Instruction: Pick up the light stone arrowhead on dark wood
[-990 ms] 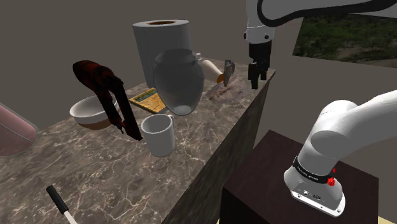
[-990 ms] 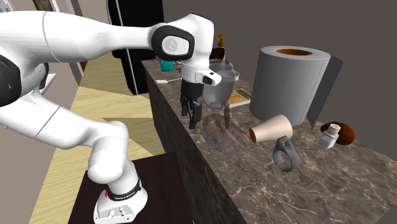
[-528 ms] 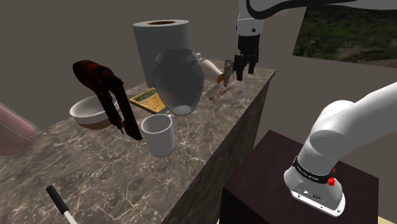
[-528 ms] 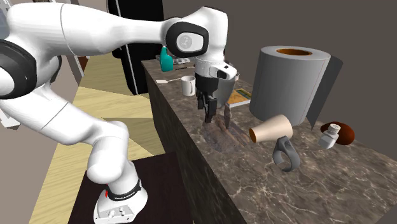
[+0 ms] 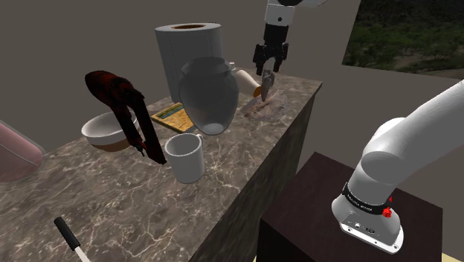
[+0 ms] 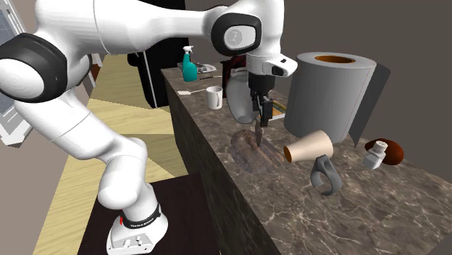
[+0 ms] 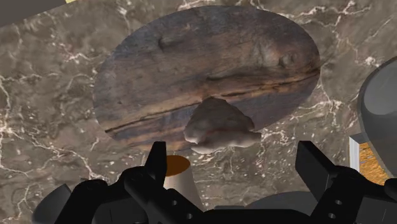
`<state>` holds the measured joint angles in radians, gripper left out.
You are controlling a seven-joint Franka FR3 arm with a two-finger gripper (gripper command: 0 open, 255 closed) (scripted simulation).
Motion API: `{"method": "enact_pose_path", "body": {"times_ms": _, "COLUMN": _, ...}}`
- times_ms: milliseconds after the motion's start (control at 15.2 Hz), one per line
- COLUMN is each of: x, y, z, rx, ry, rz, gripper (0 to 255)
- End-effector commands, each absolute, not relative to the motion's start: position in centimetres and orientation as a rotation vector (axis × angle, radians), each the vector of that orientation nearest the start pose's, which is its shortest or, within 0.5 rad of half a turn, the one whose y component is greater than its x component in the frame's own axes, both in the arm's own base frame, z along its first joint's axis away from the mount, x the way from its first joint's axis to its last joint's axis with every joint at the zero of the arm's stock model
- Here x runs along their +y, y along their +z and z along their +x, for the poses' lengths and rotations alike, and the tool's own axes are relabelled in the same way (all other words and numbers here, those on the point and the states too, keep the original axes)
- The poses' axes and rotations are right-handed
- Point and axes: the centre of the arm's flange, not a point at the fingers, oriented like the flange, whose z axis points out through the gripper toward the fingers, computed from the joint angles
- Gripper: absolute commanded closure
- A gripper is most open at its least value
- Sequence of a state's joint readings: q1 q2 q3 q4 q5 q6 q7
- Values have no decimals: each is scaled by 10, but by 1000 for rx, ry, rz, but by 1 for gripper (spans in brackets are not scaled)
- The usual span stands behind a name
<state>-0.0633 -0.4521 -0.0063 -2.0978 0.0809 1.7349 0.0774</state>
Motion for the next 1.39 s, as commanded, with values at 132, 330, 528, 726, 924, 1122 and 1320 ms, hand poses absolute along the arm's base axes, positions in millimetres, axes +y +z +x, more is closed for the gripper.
{"method": "enact_pose_path", "body": {"times_ms": 132, "x": -26, "y": 595, "z": 427, "rx": 256, "ry": -155, "rz": -3038, "gripper": 0}}
{"method": "enact_pose_path", "body": {"times_ms": 330, "x": -26, "y": 579, "z": 427, "rx": 256, "ry": -155, "rz": -3038, "gripper": 0}}
{"method": "enact_pose_path", "body": {"times_ms": 528, "x": -26, "y": 571, "z": 427, "rx": 256, "ry": -155, "rz": -3038, "gripper": 0}}
{"method": "enact_pose_path", "body": {"times_ms": 726, "x": -26, "y": 571, "z": 428, "rx": 256, "ry": -155, "rz": -3038, "gripper": 255}}
{"method": "enact_pose_path", "body": {"times_ms": 924, "x": -26, "y": 571, "z": 428, "rx": 256, "ry": -155, "rz": -3038, "gripper": 255}}
{"method": "enact_pose_path", "body": {"times_ms": 1122, "x": -27, "y": 571, "z": 428, "rx": 256, "ry": -155, "rz": -3038, "gripper": 255}}
{"method": "enact_pose_path", "body": {"times_ms": 1320, "x": -26, "y": 582, "z": 427, "rx": 256, "ry": -155, "rz": -3038, "gripper": 255}}
